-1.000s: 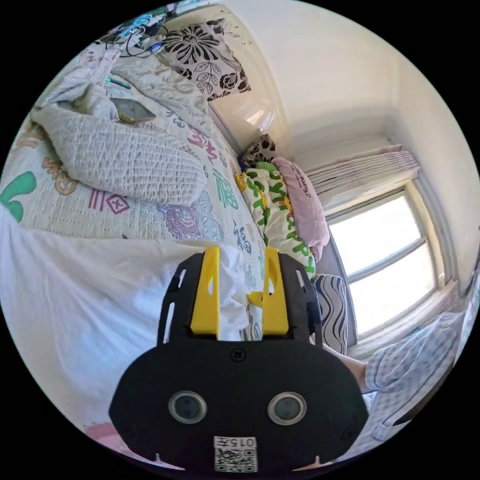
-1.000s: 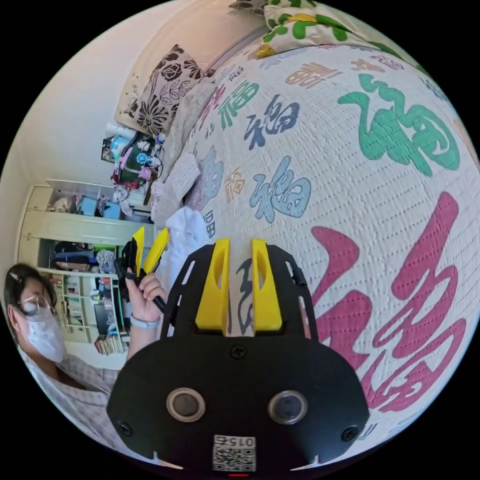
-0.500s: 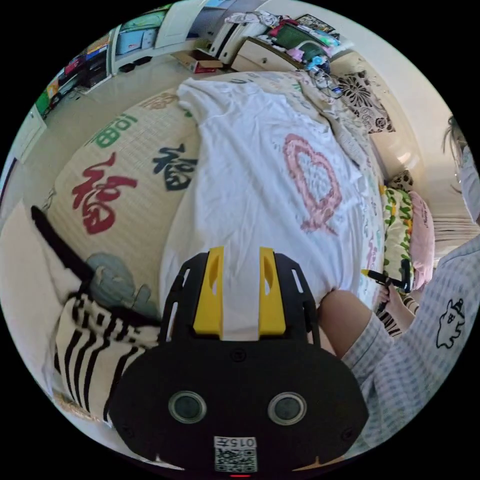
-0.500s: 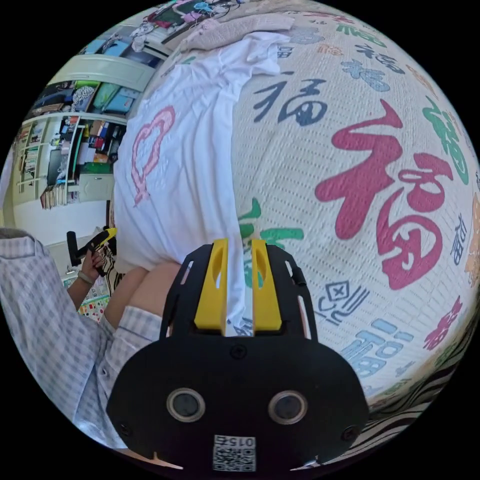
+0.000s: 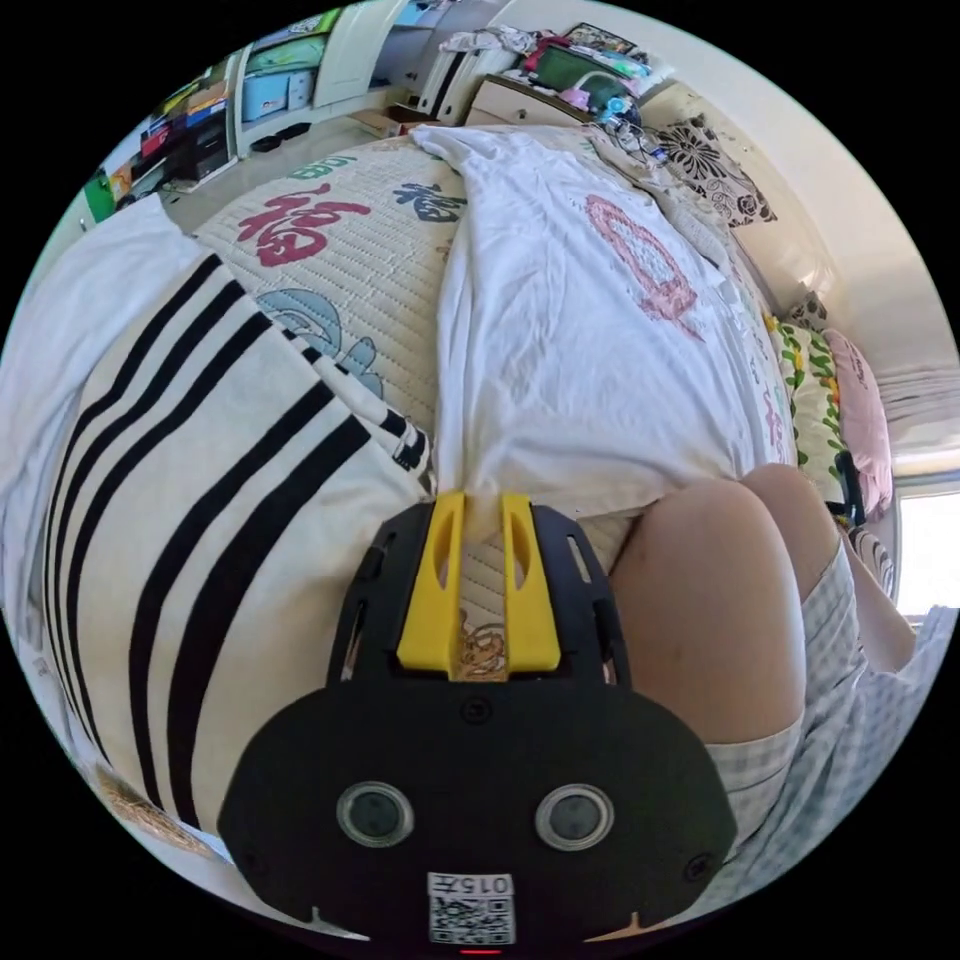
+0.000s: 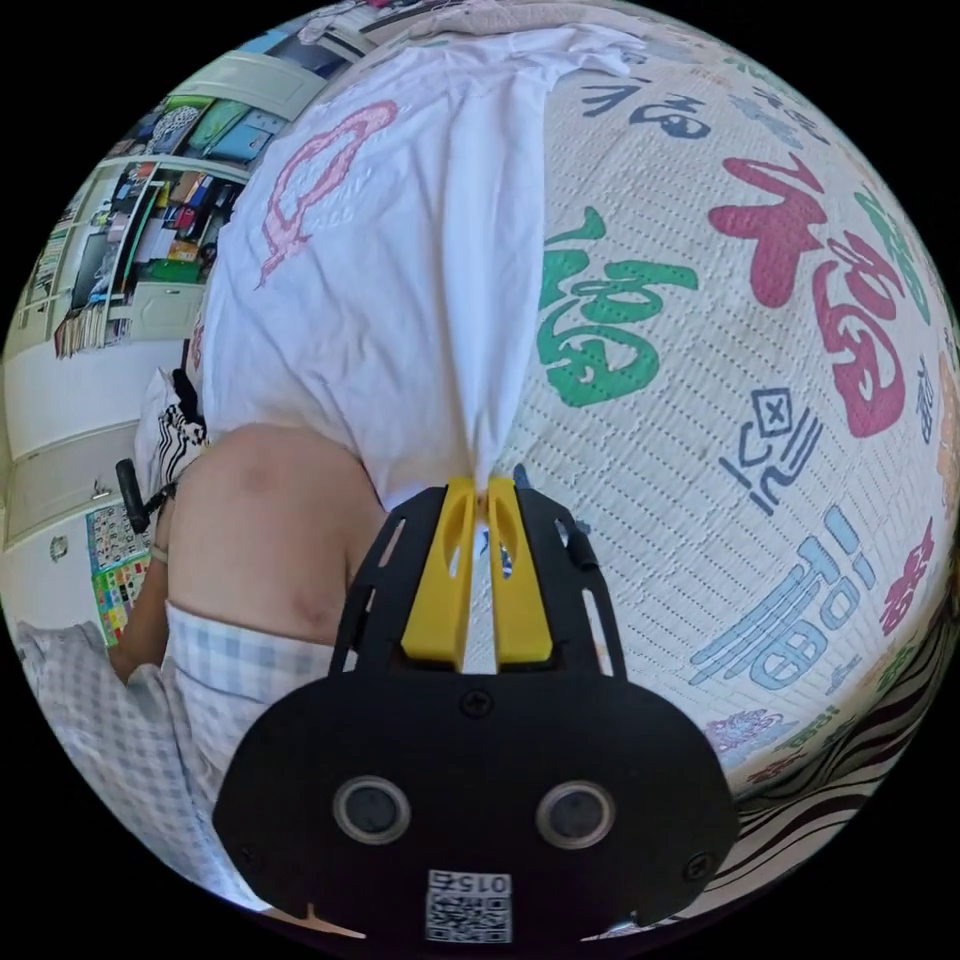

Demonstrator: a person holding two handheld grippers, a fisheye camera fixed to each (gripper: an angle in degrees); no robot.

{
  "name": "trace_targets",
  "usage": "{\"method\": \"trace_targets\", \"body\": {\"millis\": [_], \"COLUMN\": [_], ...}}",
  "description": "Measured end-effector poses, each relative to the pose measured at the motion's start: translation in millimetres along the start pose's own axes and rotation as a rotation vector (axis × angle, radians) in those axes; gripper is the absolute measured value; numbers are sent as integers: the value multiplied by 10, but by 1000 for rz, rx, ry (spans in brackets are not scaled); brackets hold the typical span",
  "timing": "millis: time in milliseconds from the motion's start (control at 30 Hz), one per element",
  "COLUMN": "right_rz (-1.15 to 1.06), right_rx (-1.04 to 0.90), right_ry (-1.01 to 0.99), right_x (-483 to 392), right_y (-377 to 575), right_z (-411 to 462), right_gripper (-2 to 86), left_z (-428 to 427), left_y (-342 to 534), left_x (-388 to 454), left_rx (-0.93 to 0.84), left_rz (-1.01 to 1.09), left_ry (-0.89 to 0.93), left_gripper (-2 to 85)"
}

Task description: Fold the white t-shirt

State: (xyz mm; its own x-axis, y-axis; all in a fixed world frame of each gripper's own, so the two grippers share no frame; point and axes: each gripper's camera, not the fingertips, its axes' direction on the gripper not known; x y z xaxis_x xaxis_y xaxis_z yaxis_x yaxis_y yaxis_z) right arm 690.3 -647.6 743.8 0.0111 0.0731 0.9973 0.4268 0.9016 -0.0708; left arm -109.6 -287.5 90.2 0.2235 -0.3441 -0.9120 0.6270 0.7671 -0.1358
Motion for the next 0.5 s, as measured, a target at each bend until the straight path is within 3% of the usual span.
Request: {"method": "trace_targets", "body": {"millis": [133, 500], "right_rz": [65, -4], "right_rx": [46, -25], "right_ry": [54, 249], "right_x": [-96, -435], "right_y": [95, 218], "right_z": [11, 488], "right_gripper": [6, 6], "left_z": [-3, 171], "left_y": [236, 627], "left_x": [-9, 324], "left_rx": [-14, -100], "left_rz": [-12, 100], "left_ry": [-28, -234], "left_gripper": [-1, -7]}}
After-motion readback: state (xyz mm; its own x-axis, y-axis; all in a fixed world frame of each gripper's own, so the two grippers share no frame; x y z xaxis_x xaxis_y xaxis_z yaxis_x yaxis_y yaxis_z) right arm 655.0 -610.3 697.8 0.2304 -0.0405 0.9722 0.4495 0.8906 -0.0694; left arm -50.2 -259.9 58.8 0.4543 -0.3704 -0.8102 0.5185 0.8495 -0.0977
